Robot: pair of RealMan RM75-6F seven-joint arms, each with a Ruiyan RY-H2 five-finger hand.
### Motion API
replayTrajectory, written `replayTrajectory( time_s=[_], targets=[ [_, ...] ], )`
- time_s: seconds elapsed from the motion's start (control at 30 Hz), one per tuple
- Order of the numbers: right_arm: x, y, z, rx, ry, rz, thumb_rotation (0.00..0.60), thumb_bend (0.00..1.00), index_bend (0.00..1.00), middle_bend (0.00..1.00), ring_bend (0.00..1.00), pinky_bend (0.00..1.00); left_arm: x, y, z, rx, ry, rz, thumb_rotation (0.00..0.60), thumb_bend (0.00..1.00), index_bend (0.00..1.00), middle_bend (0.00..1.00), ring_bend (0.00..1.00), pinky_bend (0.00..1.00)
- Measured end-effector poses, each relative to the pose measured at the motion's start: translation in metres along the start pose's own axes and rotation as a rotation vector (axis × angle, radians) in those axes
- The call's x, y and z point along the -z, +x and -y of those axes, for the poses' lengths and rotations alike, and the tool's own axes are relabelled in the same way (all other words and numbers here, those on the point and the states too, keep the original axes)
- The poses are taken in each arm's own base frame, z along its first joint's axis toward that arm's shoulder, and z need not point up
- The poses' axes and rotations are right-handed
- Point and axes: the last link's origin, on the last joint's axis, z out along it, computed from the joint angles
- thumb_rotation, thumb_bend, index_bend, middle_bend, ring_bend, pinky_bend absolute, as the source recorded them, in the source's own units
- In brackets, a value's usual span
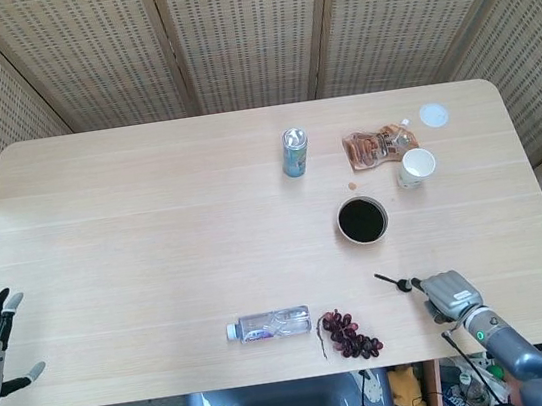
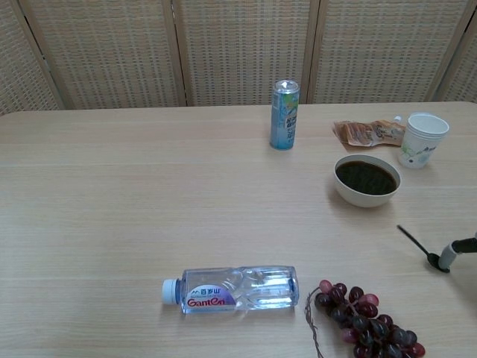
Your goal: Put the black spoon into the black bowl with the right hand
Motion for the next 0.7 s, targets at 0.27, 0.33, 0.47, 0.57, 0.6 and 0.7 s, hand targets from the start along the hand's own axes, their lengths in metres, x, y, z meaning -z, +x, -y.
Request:
replayTrajectory(
  time_s=[0.27, 0.33, 0.47, 0.57, 0.6, 0.7],
  targets=[
    [-0.005, 0.002, -0.013, 0.005, -0.036, -0.003, 0.600, 0.81, 0.25, 0.94, 0.97, 1.00, -0.002, -0.001, 0.000, -0.001, 0.001, 0.005, 0.600, 0.04, 0.00, 0.00, 0.00, 0.00],
    [-0.006, 0.004, -0.016, 0.008, -0.045, -0.005, 0.600, 0.81, 0.25, 0.94, 0.97, 1.00, -0.002, -0.002, -0.001, -0.001, 0.001, 0.006, 0.600, 0.04, 0.00, 0.00, 0.00, 0.00],
    [-0.008, 0.007, -0.023, 0.022, -0.062, -0.011, 0.600, 0.81, 0.25, 0.94, 0.97, 1.00, -0.002, -0.002, 0.000, -0.003, 0.003, 0.009, 0.600, 0.04, 0.00, 0.00, 0.00, 0.00],
    [-0.010, 0.011, -0.029, 0.052, -0.075, -0.016, 0.600, 0.81, 0.25, 0.94, 0.97, 1.00, -0.002, -0.002, 0.001, -0.004, 0.007, 0.009, 0.600, 0.04, 0.00, 0.00, 0.00, 0.00],
    [-0.010, 0.013, -0.031, 0.060, -0.078, -0.019, 0.600, 0.81, 0.25, 0.94, 0.97, 1.00, -0.002, -0.002, 0.001, -0.004, 0.008, 0.009, 0.600, 0.04, 0.00, 0.00, 0.00, 0.00],
    [-0.011, 0.019, -0.035, 0.076, -0.088, -0.035, 0.600, 0.81, 0.26, 0.94, 0.97, 1.00, -0.002, -0.003, 0.000, -0.003, 0.007, 0.010, 0.600, 0.04, 0.00, 0.00, 0.00, 0.00]
  ],
)
